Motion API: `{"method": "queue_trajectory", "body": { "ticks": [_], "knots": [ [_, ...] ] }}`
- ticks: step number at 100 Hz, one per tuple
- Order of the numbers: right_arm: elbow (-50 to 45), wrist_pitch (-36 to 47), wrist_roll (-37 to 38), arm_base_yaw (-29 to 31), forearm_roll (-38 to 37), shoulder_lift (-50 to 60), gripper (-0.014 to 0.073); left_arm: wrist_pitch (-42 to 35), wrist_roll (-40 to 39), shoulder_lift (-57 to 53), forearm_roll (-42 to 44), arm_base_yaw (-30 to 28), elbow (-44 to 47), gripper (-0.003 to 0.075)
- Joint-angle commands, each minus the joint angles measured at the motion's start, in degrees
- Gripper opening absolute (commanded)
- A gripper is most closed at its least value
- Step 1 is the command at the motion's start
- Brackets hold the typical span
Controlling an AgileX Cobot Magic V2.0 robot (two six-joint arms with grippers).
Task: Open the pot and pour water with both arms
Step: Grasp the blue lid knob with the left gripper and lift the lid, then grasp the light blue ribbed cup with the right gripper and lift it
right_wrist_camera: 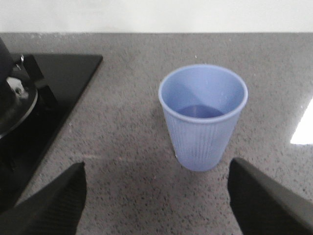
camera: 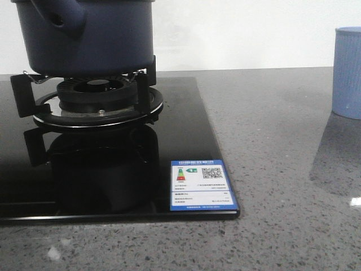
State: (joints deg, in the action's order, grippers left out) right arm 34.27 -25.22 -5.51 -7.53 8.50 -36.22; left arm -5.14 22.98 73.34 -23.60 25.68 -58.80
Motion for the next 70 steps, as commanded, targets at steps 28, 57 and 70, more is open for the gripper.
{"method": "queue_trajectory", "body": {
  "ticks": [28,57,70],
  "knots": [
    [-9.53,20.02,-0.57,0.00,-1.87,-0.44,0.0538,-6.11,-0.08,-9.91,0.66,-5.21,-2.52,0.0341],
    [-11.03,33.17,-0.57,0.00,-1.87,-10.50,0.0538,-5.98,-0.08,-12.29,0.88,-5.97,-2.52,0.0341],
    [-11.03,39.15,-0.57,0.00,-1.28,-16.05,0.0539,-5.93,-0.08,-12.29,0.88,-5.97,-2.52,0.0341]
  ]
}}
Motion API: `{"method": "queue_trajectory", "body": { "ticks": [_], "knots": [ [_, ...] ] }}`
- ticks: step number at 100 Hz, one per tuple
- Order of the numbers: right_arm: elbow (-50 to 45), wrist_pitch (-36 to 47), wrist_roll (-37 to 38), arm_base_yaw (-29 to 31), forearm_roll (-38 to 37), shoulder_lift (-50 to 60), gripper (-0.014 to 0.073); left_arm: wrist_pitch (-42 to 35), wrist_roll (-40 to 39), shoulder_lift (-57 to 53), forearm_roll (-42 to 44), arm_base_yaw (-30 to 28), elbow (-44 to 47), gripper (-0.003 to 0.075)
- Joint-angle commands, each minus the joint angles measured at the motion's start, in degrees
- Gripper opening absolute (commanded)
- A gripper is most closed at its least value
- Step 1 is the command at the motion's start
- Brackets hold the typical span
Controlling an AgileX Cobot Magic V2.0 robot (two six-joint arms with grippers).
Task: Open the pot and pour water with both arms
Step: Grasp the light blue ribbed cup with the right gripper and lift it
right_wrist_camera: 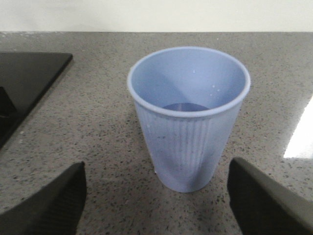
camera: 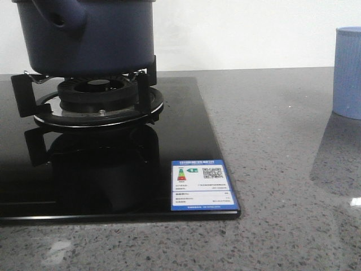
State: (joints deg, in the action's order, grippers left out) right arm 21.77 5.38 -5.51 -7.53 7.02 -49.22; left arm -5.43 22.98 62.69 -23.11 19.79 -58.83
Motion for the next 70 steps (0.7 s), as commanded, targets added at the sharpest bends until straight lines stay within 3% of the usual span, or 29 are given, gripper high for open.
{"method": "queue_trajectory", "body": {
  "ticks": [1,30,46,70],
  "knots": [
    [1.47,8.79,-0.57,0.00,0.52,-3.56,0.0540,-5.55,-0.08,-1.64,0.40,-0.08,-2.50,0.0341],
    [1.47,18.86,-0.57,0.00,3.33,-11.05,0.0543,-5.55,-0.08,-1.64,0.40,-0.08,-2.50,0.0341],
    [1.59,20.27,-0.57,0.00,3.33,-14.98,0.0545,-5.55,-0.08,-1.64,0.40,-0.08,-2.50,0.0341],
    [1.68,23.77,-0.57,0.00,3.33,-20.16,0.0608,-5.55,-0.08,-1.64,0.40,-0.08,-2.50,0.0341]
  ]
}}
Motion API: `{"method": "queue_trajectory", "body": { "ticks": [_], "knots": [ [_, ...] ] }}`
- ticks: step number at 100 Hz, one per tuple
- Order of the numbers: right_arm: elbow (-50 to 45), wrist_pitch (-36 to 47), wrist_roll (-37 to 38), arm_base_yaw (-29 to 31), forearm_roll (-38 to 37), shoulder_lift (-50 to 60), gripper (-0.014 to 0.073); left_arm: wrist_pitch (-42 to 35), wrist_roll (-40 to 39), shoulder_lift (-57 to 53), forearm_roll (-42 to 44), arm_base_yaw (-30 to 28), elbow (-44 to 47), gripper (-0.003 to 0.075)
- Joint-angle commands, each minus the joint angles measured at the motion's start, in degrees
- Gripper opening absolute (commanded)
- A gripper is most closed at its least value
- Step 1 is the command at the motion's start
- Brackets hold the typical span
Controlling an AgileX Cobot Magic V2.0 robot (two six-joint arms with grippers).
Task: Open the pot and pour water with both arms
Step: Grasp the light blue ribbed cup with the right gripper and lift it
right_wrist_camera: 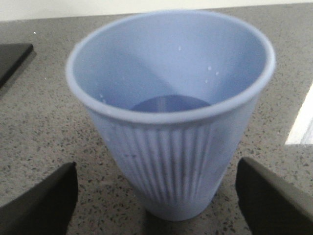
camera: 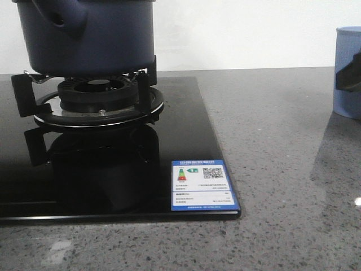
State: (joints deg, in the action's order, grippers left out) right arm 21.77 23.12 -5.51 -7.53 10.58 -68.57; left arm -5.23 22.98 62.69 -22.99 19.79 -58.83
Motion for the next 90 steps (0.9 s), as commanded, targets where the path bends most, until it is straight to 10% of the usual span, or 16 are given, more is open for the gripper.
{"method": "queue_trajectory", "body": {
  "ticks": [1,65,90],
  "knots": [
    [1.68,6.16,-0.57,0.00,-0.23,-0.97,0.0608,-5.76,-0.08,-1.64,0.28,-0.08,-2.50,0.0341],
    [1.68,20.00,-0.57,0.00,-0.43,-9.49,0.0583,-6.23,-0.08,-1.64,0.28,-0.08,-2.50,0.0341],
    [1.68,23.36,-0.57,0.00,-0.73,-10.47,0.0382,-6.23,-0.08,-1.64,0.28,-0.08,-2.50,0.0341]
  ]
}}
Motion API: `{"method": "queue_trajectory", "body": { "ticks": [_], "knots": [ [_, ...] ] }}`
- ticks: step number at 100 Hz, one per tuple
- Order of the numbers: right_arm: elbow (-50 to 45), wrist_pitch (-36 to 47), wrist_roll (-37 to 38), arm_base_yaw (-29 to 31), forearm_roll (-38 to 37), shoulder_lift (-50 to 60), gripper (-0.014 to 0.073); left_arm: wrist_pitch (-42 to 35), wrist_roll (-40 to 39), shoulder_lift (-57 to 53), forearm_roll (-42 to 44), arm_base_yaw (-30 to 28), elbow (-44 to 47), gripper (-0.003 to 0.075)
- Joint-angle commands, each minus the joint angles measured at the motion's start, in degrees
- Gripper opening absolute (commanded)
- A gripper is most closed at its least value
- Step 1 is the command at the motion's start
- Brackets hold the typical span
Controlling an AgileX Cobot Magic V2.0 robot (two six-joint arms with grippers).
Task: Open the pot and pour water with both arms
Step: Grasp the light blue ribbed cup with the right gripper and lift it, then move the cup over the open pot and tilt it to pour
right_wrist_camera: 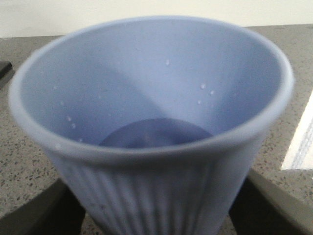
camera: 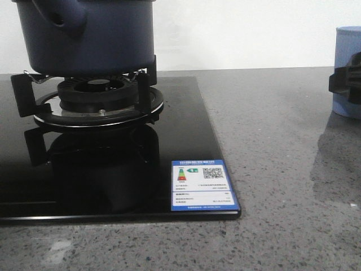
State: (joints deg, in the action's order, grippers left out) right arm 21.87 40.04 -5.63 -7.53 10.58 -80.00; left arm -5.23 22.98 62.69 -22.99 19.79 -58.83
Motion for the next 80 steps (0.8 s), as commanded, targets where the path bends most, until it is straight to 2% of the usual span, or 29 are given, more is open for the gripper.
{"method": "queue_trajectory", "body": {
  "ticks": [1,12,54,60,80],
  "knots": [
    [1.57,6.42,-0.45,0.00,-0.73,0.95,0.0376,-6.23,-0.08,-1.64,0.28,-0.08,-2.50,0.0341],
    [1.57,6.55,-0.45,0.00,-0.73,0.95,0.0319,-6.23,-0.08,-1.64,0.28,-0.08,-2.50,0.0341],
    [1.69,4.30,0.09,-0.03,-7.16,5.77,0.0321,-6.23,-0.08,-1.64,0.28,-0.08,-2.50,0.0341],
    [2.77,1.09,0.09,-0.12,-7.85,7.47,0.0321,-6.23,-0.08,-1.64,0.28,-0.08,-2.50,0.0341],
    [12.38,-17.13,0.09,-2.21,-11.01,12.07,0.0321,-6.23,-0.08,-1.64,0.42,-0.46,-2.50,0.0341]
  ]
}}
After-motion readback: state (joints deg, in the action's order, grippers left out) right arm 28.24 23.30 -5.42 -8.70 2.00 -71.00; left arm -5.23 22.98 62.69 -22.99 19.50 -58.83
